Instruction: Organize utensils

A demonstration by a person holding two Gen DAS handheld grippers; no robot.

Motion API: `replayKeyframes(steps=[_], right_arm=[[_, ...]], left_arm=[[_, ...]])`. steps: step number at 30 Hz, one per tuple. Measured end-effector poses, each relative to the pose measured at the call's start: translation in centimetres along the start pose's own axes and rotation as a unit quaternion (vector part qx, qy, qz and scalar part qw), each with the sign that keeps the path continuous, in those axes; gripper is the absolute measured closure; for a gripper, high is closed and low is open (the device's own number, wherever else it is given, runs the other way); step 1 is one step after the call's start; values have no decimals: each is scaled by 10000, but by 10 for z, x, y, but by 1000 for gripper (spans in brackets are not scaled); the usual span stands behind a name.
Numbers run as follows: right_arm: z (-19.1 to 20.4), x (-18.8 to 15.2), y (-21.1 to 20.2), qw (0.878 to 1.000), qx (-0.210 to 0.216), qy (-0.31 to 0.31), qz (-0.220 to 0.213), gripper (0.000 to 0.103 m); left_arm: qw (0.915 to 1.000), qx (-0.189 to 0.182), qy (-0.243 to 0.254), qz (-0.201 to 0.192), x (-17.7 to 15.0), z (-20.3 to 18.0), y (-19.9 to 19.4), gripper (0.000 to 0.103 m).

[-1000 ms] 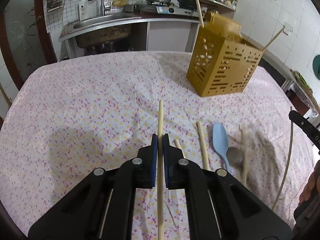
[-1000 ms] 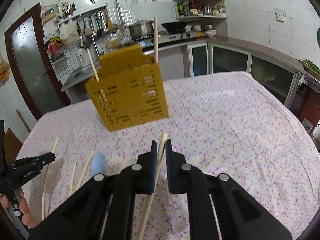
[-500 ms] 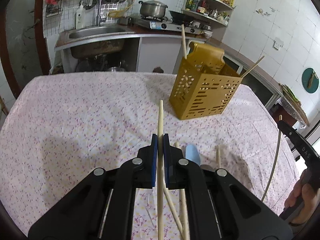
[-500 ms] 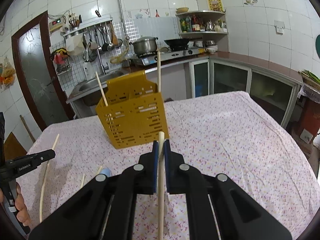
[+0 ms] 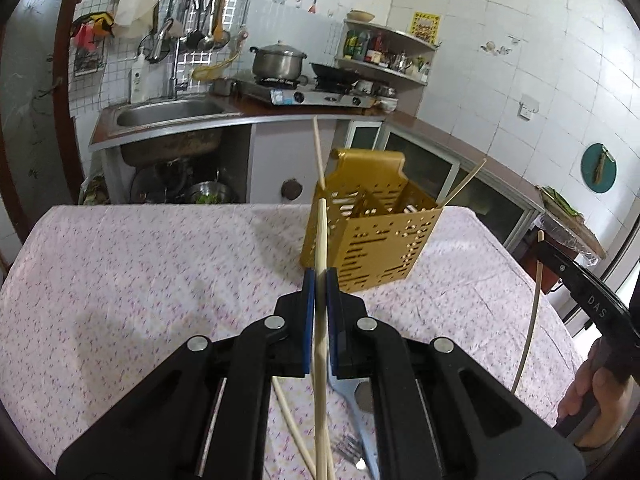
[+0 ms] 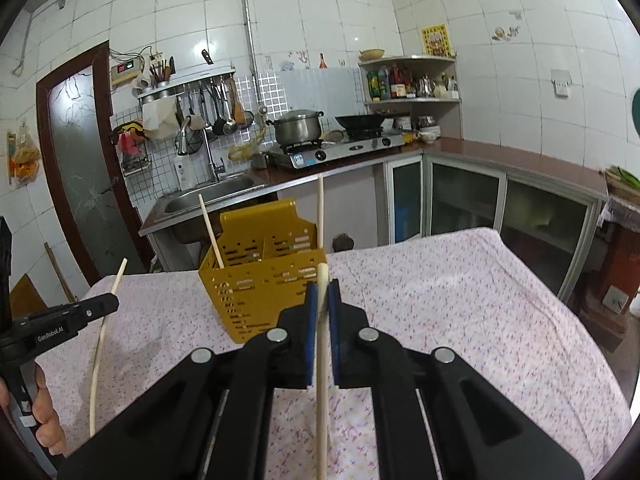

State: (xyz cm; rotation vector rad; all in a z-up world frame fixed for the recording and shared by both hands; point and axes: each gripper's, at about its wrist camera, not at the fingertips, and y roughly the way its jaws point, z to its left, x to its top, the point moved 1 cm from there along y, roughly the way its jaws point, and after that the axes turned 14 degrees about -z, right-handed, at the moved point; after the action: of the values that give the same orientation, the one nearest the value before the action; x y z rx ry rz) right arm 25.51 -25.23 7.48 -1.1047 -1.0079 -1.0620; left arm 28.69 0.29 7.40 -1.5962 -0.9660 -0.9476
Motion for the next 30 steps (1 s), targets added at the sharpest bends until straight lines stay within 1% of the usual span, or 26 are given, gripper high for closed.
replayKeyframes(steps=[6, 8, 15, 21, 26, 30], right_arm=[[-1, 13, 7, 9998, 41, -70, -185, 97], [-1, 17, 12, 9997, 33, -84, -235, 97], [0, 38, 33, 9987, 105, -104, -480, 97], [6, 61, 53, 9961, 216, -123, -851, 97], [13, 90, 63, 9925, 241, -117, -1194, 97], [20, 113, 67, 9860, 246, -190, -1636, 97]], left_arm=[[9998, -143, -55, -113, 9, -3, 12, 99], [9998, -140, -27, -159, 13, -5, 15, 99], [9991, -181, 153, -343, 41, -20, 28, 99], [9970, -177, 404, -634, 69, -40, 29, 99], [9941, -192, 492, -951, 100, -51, 29, 99], [9916, -147, 503, -1181, 120, -55, 33, 99]])
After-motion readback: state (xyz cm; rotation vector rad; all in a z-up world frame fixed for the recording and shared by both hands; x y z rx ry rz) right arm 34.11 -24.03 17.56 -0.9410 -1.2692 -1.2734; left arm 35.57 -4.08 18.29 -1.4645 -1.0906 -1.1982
